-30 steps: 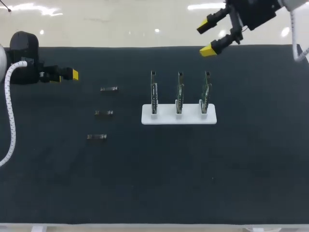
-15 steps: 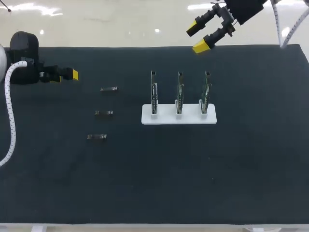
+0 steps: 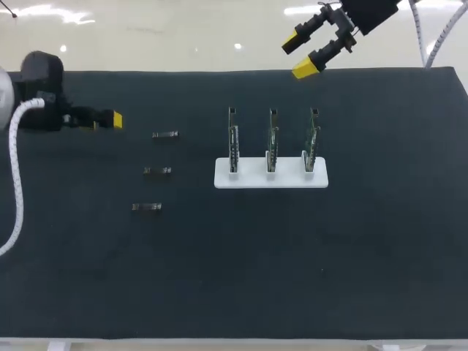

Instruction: Pick up the optical module with the left hand, and insert it into the network port with the right hand.

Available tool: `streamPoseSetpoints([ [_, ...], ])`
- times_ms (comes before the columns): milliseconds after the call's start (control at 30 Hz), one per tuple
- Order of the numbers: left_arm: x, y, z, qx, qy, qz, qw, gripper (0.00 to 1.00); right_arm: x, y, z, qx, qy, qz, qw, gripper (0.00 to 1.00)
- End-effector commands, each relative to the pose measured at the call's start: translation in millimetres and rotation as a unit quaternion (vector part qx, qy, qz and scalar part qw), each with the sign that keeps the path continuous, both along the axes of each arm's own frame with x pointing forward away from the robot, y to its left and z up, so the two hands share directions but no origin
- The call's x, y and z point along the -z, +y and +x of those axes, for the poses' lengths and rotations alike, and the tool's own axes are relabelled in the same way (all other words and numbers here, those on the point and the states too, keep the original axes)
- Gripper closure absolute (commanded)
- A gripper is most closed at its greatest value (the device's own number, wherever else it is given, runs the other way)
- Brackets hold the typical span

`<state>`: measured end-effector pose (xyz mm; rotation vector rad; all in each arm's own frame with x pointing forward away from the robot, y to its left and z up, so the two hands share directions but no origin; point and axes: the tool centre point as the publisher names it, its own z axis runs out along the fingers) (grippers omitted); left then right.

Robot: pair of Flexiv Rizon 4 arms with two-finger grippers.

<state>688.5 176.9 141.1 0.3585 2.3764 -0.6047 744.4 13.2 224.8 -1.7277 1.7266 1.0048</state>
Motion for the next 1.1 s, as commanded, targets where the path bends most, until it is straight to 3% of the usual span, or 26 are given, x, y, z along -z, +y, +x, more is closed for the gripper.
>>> streamPoseSetpoints([
  [33, 1.3, 9.9, -14.6, 0.077, -0.027, 0.011, 0.997, 0.0, -0.2, 0.1, -0.9, 0.001, -0.001, 0.0, 1.0, 0.0],
  [133, 7.8, 14.9, -21.7, 0.136, -0.047, 0.041, 0.989, 0.0, -0.2, 0.1, -0.9, 0.001, -0.001, 0.0, 1.0, 0.0],
  [233, 12.2, 22.2, -25.5, 0.2, -0.07, 0.076, 0.974, 0.0, -0.2, 0.1, -0.9, 0.001, -0.001, 0.0, 1.0, 0.0],
  [367, 17.7, 35.0, -27.7, 0.304, -0.104, 0.129, 0.938, 0.0, -0.2, 0.1, -0.9, 0.001, -0.001, 0.0, 1.0, 0.0],
  [467, 20.9, 37.1, -28.5, 0.347, -0.116, 0.159, 0.917, 0.0, -0.2, 0.1, -0.9, 0.001, -0.001, 0.0, 1.0, 0.0],
  [500, 21.7, 37.4, -28.8, 0.364, -0.113, 0.189, 0.905, 0.0, -0.2, 0.1, -0.9, 0.001, -0.001, 0.0, 1.0, 0.0],
  [533, 23.0, 40.5, -27.8, 0.4, -0.116, 0.21, 0.885, 0.0, -0.2, 0.1, -0.9, 0.001, -0.001, 0.0, 1.0, 0.0],
  [567, 23.4, 42.3, -27.5, 0.413, -0.111, 0.231, 0.874, 0.0, -0.2, 0.1, -0.9, 0.001, -0.001, 0.0, 1.0, 0.0],
  [700, 20.6, 54.1, -22.0, 0.504, -0.108, 0.302, 0.802, 0.0, -0.2, 0.1, -0.9, 0.001, -0.001, 0.0, 1.0, 0.0],
  [733, 19.9, 56.8, -20.9, 0.519, -0.106, 0.312, 0.789, 0.0, -0.2, 0.1, -0.9, 0.001, -0.001, 0.0, 1.0, 0.0],
  [1100, 19.2, 58.5, -20.7, 0.521, -0.11, 0.304, 0.79, 0.0, -0.2, 0.1, -0.9, 0.001, -0.001, 0.0, 1.0, 0.0],
])
